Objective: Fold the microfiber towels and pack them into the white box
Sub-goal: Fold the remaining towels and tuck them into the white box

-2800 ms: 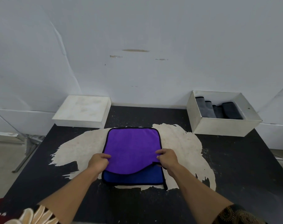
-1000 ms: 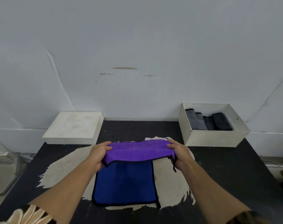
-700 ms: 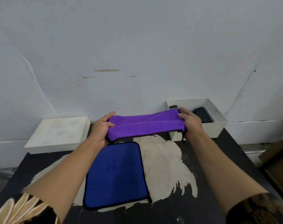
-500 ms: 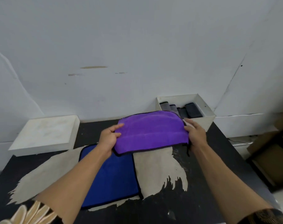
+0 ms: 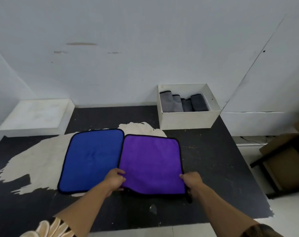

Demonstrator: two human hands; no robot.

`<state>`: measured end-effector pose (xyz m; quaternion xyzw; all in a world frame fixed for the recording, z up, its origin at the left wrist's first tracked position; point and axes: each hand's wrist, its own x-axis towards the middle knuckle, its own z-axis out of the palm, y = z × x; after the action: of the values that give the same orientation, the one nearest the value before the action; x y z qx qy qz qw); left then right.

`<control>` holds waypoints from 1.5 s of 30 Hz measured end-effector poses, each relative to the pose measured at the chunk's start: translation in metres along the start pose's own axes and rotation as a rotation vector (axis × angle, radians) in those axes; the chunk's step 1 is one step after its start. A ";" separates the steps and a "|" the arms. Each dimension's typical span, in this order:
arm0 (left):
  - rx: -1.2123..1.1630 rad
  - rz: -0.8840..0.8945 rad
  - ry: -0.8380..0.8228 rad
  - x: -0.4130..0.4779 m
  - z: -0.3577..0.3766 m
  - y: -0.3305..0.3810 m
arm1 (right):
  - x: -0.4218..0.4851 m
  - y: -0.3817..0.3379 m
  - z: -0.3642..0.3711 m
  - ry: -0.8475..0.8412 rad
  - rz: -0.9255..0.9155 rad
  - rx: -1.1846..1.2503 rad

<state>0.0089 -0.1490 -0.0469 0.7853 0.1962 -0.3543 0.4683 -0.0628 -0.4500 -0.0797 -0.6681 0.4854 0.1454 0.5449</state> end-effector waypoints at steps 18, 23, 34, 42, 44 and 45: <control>-0.785 0.608 0.099 -0.104 -0.014 0.190 | -0.074 -0.184 -0.115 -0.371 -0.460 0.883; -0.644 0.368 0.141 -0.067 0.027 0.115 | -0.031 -0.107 -0.104 -0.256 -0.279 0.669; -0.134 0.089 0.130 -0.029 0.074 -0.011 | 0.007 -0.002 -0.076 -0.012 -0.214 -0.307; 0.215 0.072 -0.044 -0.041 0.077 -0.029 | 0.003 0.001 -0.086 0.060 -0.258 -0.598; 0.207 0.087 -0.033 -0.041 0.080 -0.032 | 0.000 0.006 -0.086 0.060 -0.245 -0.665; 0.201 0.100 -0.007 -0.041 0.080 -0.032 | -0.001 0.008 -0.086 0.064 -0.243 -0.684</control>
<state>-0.0690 -0.2027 -0.0606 0.8359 0.1184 -0.3512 0.4048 -0.0981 -0.5238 -0.0524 -0.8687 0.3428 0.2126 0.2875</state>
